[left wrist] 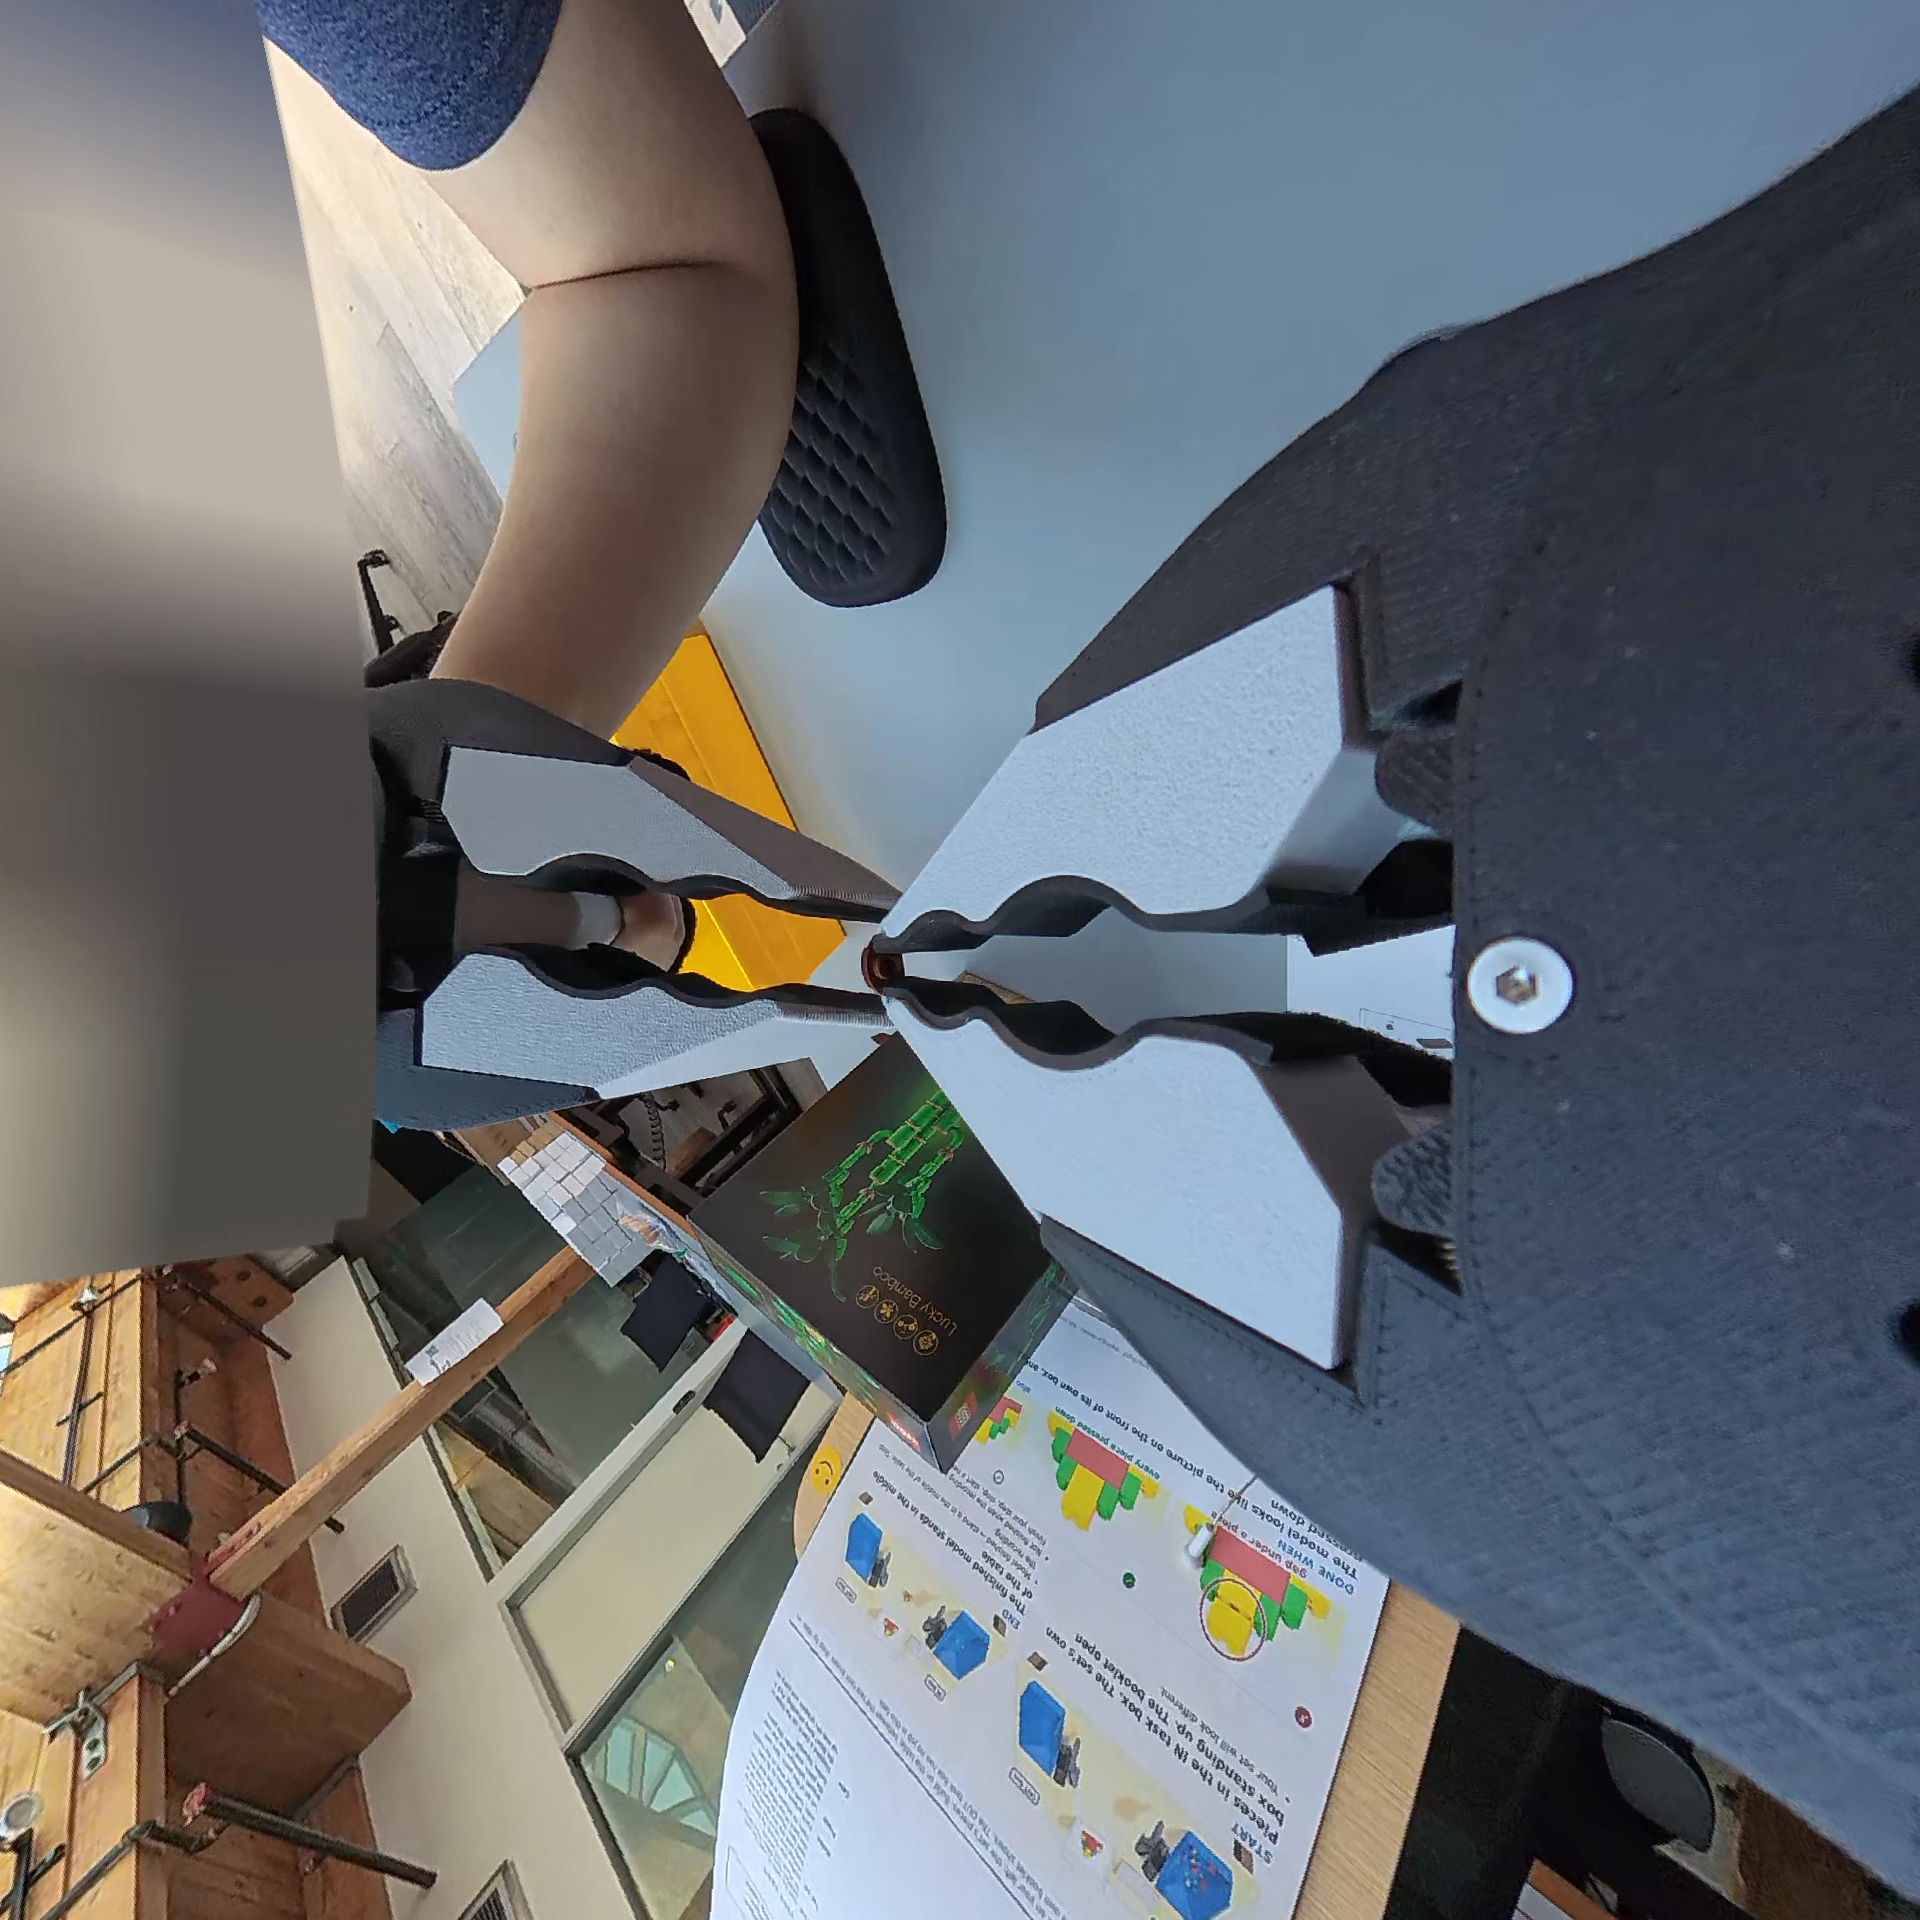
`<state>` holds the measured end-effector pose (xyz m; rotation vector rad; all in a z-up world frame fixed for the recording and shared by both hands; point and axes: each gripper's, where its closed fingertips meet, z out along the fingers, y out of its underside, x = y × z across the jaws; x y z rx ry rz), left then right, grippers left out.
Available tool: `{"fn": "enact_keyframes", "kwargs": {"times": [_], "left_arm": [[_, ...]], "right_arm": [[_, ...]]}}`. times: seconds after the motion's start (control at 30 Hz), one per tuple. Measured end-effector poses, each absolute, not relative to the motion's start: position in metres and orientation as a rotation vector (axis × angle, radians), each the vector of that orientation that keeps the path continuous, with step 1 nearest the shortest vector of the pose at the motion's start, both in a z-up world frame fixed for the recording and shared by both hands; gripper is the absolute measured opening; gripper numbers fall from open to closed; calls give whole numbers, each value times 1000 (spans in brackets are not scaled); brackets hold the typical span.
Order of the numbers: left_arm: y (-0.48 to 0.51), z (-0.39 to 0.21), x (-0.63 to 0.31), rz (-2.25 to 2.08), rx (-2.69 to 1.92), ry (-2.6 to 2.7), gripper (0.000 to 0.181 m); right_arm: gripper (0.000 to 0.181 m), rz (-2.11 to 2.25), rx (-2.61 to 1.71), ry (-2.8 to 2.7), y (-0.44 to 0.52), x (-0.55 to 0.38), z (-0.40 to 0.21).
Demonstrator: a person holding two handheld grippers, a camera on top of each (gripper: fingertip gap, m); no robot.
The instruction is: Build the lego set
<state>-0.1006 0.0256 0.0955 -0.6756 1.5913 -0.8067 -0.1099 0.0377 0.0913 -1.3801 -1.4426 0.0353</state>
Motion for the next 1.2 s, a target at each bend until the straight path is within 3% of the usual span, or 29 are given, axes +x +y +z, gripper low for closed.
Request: {"fn": "enact_keyframes", "kwargs": {"times": [0.7,0.8,1.0,1.2], "left_arm": [[48,113,-123,-782,-675,1500,1],[61,135,-148,-795,-678,1399,2],[77,165,-197,-798,-673,1265,1],[74,174,-211,-822,-640,1246,1]], "right_arm": [[23,251,-1337,-1343,44,-99,103],[26,456,-1443,-1339,58,-105,73],[28,643,-1786,-1344,92,-156,-67],[35,669,-1930,-1374,92,-166,-127]]}}
